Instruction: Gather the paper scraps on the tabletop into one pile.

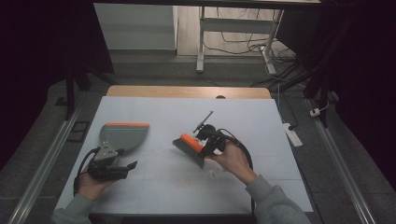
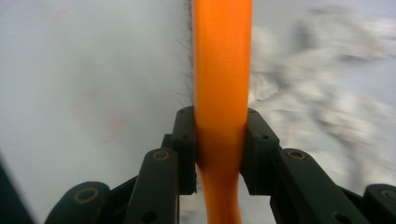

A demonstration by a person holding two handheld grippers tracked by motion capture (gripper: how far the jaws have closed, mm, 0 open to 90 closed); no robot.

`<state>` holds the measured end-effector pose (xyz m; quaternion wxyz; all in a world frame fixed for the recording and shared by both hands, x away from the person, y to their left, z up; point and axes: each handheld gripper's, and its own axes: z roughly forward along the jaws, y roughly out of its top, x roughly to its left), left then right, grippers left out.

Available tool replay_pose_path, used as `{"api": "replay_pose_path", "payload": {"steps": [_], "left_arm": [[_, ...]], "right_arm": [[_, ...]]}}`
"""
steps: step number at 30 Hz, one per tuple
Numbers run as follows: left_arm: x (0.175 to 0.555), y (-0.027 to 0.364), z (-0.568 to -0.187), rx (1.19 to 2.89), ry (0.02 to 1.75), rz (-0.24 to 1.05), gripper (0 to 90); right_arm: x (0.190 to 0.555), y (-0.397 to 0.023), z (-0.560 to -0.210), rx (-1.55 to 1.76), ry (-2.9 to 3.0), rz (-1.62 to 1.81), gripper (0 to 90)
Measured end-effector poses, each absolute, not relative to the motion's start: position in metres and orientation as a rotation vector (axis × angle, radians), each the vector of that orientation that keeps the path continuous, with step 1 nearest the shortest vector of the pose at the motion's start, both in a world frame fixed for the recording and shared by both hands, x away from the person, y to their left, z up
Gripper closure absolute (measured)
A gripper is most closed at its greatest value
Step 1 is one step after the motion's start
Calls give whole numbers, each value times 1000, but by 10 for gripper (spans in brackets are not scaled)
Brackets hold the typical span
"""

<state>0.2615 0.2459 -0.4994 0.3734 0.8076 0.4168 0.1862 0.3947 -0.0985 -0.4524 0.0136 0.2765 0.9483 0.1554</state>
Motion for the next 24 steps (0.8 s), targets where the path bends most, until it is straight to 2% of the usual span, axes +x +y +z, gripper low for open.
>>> {"api": "replay_pose_path", "payload": {"steps": [4, 8, 14, 24], "left_arm": [[261, 246, -500, 2069, 1069, 478, 284], [262, 246, -500, 2072, 1070, 475, 284], [262, 244, -500, 2079, 1067, 477, 285], [263, 244, -501, 2084, 1070, 470, 285]], "right_arm": [[399, -113, -444, 870, 2951, 582, 704], [385, -124, -424, 794, 2950, 684, 704], [366, -146, -404, 708, 2990, 655, 704], [344, -151, -439, 517, 3161, 415, 703]]}}
